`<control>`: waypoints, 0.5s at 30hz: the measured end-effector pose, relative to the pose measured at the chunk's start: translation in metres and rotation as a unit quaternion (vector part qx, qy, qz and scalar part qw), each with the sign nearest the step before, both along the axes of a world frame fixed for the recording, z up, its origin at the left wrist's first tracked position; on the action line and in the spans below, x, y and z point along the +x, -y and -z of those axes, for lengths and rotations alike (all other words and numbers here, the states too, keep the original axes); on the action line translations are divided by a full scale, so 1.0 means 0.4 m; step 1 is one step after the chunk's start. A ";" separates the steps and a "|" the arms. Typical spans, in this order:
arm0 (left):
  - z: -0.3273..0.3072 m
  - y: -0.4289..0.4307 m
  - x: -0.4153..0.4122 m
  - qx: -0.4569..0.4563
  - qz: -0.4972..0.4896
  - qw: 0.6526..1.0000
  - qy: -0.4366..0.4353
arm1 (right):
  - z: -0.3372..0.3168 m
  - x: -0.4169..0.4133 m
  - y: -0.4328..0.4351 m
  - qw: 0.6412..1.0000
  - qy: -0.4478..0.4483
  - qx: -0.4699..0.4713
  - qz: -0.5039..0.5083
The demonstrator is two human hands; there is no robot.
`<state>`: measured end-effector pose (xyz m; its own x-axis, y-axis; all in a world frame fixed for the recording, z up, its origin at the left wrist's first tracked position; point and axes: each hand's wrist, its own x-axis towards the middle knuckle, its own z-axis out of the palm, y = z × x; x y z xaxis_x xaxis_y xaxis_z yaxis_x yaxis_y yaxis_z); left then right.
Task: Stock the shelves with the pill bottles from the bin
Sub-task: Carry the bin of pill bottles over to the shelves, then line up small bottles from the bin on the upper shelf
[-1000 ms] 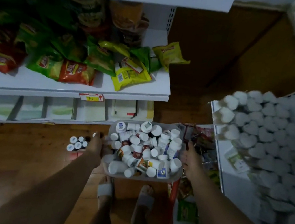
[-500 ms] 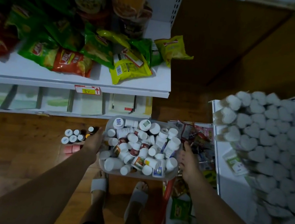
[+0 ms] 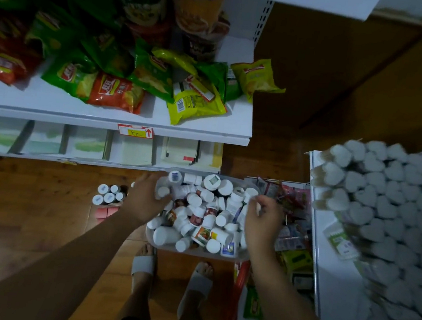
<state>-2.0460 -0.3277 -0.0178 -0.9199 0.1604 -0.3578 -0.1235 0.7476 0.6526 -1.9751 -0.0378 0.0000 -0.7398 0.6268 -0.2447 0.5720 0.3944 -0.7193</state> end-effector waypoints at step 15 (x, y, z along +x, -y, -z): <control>0.005 -0.143 -0.026 -0.055 0.196 0.978 -0.035 | 0.103 -0.128 0.170 0.975 0.184 -0.060 -0.114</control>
<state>-2.0565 -0.2704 -0.0198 -0.8179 0.4705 -0.3312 0.2290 0.7943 0.5627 -2.0265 -0.1059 -0.0410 -0.7048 0.4074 -0.5807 0.7073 0.4662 -0.5314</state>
